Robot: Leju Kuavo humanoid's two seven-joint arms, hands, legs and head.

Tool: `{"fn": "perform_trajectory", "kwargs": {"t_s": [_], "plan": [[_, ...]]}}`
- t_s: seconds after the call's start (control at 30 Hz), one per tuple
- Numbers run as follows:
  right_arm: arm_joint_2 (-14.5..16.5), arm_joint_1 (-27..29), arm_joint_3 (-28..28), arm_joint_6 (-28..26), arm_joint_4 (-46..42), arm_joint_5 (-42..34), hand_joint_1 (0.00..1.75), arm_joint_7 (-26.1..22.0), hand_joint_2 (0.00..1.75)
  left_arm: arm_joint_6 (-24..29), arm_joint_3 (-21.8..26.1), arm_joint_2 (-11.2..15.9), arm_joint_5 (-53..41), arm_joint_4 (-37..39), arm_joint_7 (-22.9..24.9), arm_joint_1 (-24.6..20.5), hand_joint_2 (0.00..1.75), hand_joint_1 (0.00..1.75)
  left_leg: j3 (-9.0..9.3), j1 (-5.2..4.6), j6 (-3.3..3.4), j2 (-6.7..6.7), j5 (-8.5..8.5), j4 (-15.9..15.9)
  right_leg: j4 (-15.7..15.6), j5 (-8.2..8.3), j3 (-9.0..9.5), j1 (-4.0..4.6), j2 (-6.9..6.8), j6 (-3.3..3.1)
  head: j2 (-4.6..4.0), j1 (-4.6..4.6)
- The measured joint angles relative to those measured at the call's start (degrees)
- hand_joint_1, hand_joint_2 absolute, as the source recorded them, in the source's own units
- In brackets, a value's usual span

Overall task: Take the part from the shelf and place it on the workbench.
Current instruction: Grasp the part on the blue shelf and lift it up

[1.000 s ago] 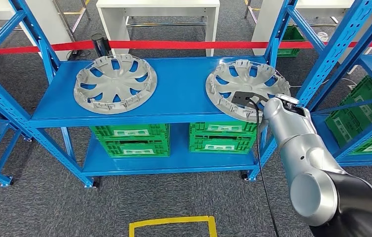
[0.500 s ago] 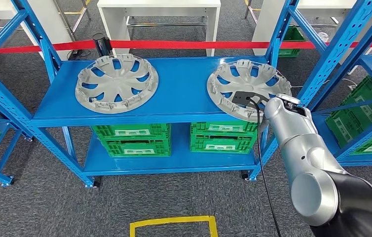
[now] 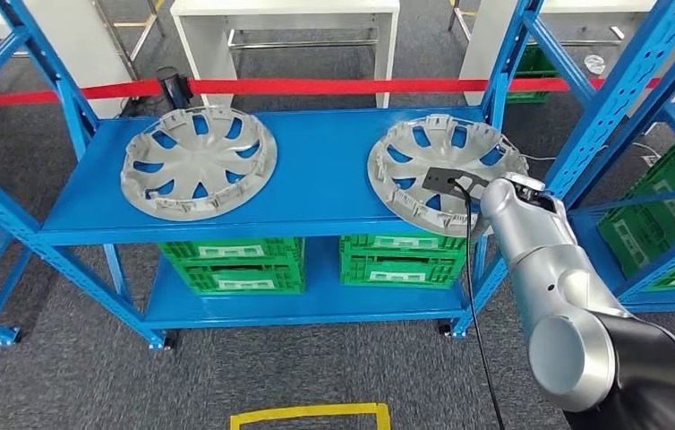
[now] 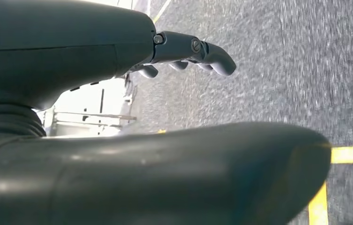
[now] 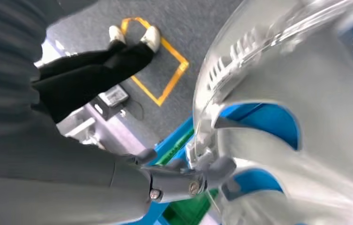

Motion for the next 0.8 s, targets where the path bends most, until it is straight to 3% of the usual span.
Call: {"fn": "perform_trajectory", "kwargs": {"t_s": [0.07,0.13,0.17,0.23,0.27,0.3,0.33,0.37,0.4,0.43,0.47,0.5,0.57,0.63,0.73,0.77,0.8], "plan": [[-0.1,0.0,0.0,0.0,-0.1,0.0,0.00,0.0,1.75,0.0,0.1,0.0,0.0,0.0,0.0,0.0,0.00,0.00,-0.62,0.05,-0.89,0.04,1.20,2.4,-0.1,-0.60,1.37,-0.07,0.15,-1.26,0.00,-0.07],[-0.3,-0.1,0.0,0.0,-0.1,0.1,0.00,0.0,1.75,0.0,0.1,-0.1,0.0,0.0,0.1,-0.1,0.00,0.00,-4.70,0.13,-1.30,0.12,3.20,8.9,-0.5,-1.53,3.29,-0.09,0.23,-2.16,0.00,-0.20],[-0.3,0.0,0.0,0.0,-0.1,0.1,0.00,-0.1,1.75,0.0,0.2,-0.1,0.0,0.0,0.1,-0.1,0.00,0.00,-7.37,0.07,-1.32,0.14,3.05,12.5,-0.7,-2.04,4.36,-0.02,0.23,-2.45,0.00,-0.25],[-0.2,0.3,0.0,0.0,0.0,0.1,0.00,-0.2,1.75,0.2,0.2,-0.1,0.0,0.0,0.2,0.0,0.00,0.00,-11.90,-0.19,-1.07,0.13,-1.15,16.4,-1.0,-3.24,6.56,0.16,0.37,-2.81,0.00,-0.35],[-0.2,0.4,0.0,0.0,0.0,0.1,0.00,-0.2,1.75,0.3,0.2,-0.1,0.0,0.0,0.2,0.1,0.00,0.00,-13.31,-0.36,-0.85,0.13,-3.77,16.3,-1.2,-4.02,7.66,0.25,0.47,-2.95,0.00,-0.38],[-0.1,0.5,0.0,0.0,0.0,0.1,0.00,-0.2,1.75,0.4,0.3,-0.1,0.0,0.0,0.2,0.1,0.00,0.00,-14.11,-0.52,-0.59,0.13,-5.21,14.9,-1.2,-4.89,8.78,0.37,0.56,-3.04,0.00,-0.40],[-0.1,0.5,0.0,0.0,0.0,0.2,0.00,-0.2,1.75,0.4,0.3,-0.1,0.0,0.0,0.2,0.1,0.00,0.00,-14.41,-0.69,-0.21,0.13,-4.58,12.4,-1.2,-5.80,9.90,0.51,0.61,-3.08,0.00,-0.41],[0.0,0.6,0.0,0.0,0.0,0.2,0.00,-0.2,1.75,0.4,0.3,-0.1,0.1,0.0,0.3,0.2,0.00,0.00,-14.37,-0.94,0.31,0.11,-1.41,9.0,-1.2,-6.72,10.78,0.61,0.63,-3.06,0.00,-0.42],[0.1,0.7,0.0,0.0,0.1,0.3,0.00,-0.2,1.75,0.4,0.3,0.0,0.1,0.1,0.3,0.3,0.00,0.00,-14.34,-1.26,0.84,0.03,3.28,5.4,-1.1,-7.65,11.67,0.79,0.68,-2.93,0.00,-0.41],[0.2,0.7,0.0,0.0,0.2,0.3,0.00,-0.2,1.75,0.5,0.3,0.0,0.1,0.1,0.3,0.4,0.00,0.00,-14.18,-1.49,1.30,-0.12,7.71,2.9,-0.9,-8.52,12.19,0.98,0.81,-2.70,0.00,-0.40],[0.3,0.8,0.0,0.0,0.3,0.4,0.00,-0.2,1.75,0.5,0.3,0.0,0.2,0.1,0.3,0.4,0.00,0.00,-14.08,-1.69,1.56,-0.27,10.91,1.5,-0.8,-9.27,12.43,1.14,0.96,-2.41,0.00,-0.38],[0.3,0.8,0.0,0.0,0.4,0.4,0.00,-0.2,1.75,0.5,0.4,0.0,0.2,0.1,0.3,0.5,0.00,0.00,-14.05,-1.81,1.67,-0.41,12.23,1.1,-0.8,-9.85,12.72,1.26,1.13,-2.10,0.00,-0.36],[0.4,0.6,0.0,0.0,0.3,0.4,0.00,-0.2,1.75,0.5,0.4,-0.2,0.2,0.1,0.3,0.3,0.00,0.00,-13.52,-1.67,2.05,-0.51,12.01,1.2,-1.1,-10.73,13.12,1.18,1.18,-1.44,0.00,-0.35],[0.4,0.2,0.0,-0.1,0.2,0.4,0.00,-0.3,1.75,0.5,0.4,-0.3,0.2,0.0,0.2,0.0,0.00,0.00,-12.76,-1.39,2.72,-0.47,11.43,0.7,1.5,-12.32,12.14,1.05,0.92,-0.78,0.00,-0.30],[0.4,0.2,0.0,0.0,0.2,0.4,0.00,-0.1,1.75,0.5,0.6,-0.4,0.2,0.0,-0.1,-0.2,0.00,0.00,-11.97,-1.27,3.21,-0.46,10.46,0.5,12.4,-15.77,5.07,0.80,0.67,-0.06,0.00,-0.24],[0.4,0.4,0.0,0.0,0.2,0.4,0.00,0.0,1.75,0.4,0.6,-0.4,0.1,0.0,-0.2,-0.2,0.00,0.00,-11.76,-1.27,3.21,-0.50,10.13,0.6,14.7,-15.66,2.87,0.72,0.66,0.05,0.00,-0.23],[0.4,0.5,0.0,0.0,0.2,0.3,0.00,0.0,1.75,0.3,0.7,-0.4,0.0,0.0,-0.5,-0.1,0.00,0.00,-11.51,-1.27,3.15,-0.53,9.80,0.8,14.9,-14.31,1.68,0.65,0.64,0.09,0.00,-0.22]]}}
